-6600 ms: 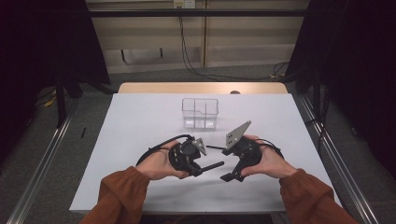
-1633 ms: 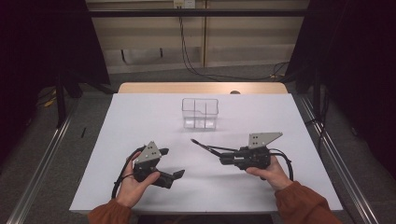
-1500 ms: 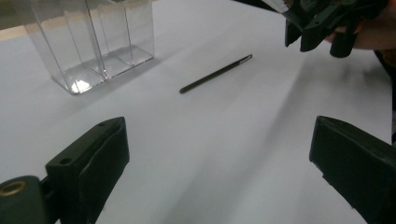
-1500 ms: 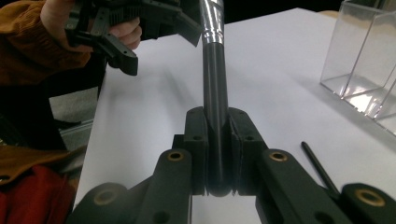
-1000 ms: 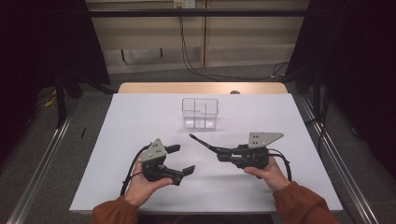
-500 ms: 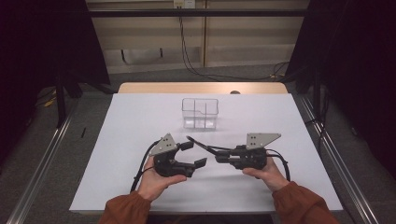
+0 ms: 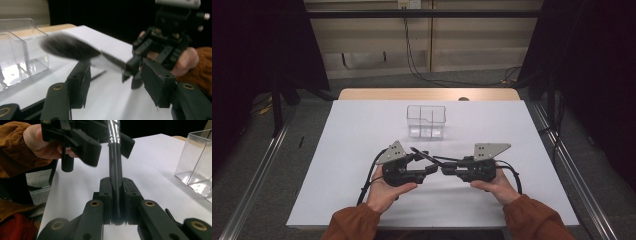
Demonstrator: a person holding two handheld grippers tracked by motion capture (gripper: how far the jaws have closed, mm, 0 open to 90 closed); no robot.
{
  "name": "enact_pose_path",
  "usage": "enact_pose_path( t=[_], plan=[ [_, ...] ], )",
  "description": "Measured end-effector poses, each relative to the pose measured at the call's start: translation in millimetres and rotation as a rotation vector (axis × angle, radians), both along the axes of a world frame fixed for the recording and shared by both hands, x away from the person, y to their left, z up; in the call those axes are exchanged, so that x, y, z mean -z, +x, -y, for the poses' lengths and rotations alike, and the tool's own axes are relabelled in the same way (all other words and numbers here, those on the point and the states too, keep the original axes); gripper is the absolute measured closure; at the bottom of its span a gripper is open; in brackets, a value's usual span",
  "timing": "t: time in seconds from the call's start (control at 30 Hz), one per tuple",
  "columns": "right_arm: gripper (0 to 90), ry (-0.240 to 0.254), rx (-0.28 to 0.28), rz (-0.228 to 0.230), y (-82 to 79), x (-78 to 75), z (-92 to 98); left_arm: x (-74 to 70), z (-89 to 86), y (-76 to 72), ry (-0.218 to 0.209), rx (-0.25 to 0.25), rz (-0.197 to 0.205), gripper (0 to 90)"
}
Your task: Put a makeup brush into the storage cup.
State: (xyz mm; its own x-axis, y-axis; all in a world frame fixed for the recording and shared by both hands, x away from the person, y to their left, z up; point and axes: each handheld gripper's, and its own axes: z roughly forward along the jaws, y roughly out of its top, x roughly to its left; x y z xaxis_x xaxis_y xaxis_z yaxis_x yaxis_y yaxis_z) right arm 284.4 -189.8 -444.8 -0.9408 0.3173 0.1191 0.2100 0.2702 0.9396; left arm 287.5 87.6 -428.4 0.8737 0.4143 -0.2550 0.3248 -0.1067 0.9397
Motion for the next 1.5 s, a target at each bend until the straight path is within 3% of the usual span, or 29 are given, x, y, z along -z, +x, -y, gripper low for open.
enact_pose_path(
  t=[0.13,0.37,0.73,0.9,1.23,1.5],
  plan=[
    [79.9,-0.002,0.004,0.001,-0.2,0.4,-0.1,0.2,-0.5,0.3,-0.025,-0.017,-0.022,45.2],
    [79.9,0.002,0.004,0.000,-0.3,1.0,0.1,0.4,-4.0,4.5,-0.052,0.022,-0.076,58.8],
    [79.9,-0.017,-0.012,-0.007,-0.5,5.1,-2.9,-1.5,-5.4,4.5,-0.053,0.038,-0.107,65.6],
    [79.6,-0.051,-0.029,-0.003,-2.1,8.2,-7.5,-4.9,-3.7,2.1,-0.073,0.064,-0.118,73.2],
    [79.2,-0.058,-0.035,-0.009,-2.9,10.3,-12.8,-7.5,-3.1,1.0,-0.066,0.075,-0.109,76.0],
    [76.7,-0.050,-0.013,-0.024,-3.0,10.7,-12.0,-9.8,-1.3,-2.7,-0.034,0.077,-0.074,76.7]
  ],
)
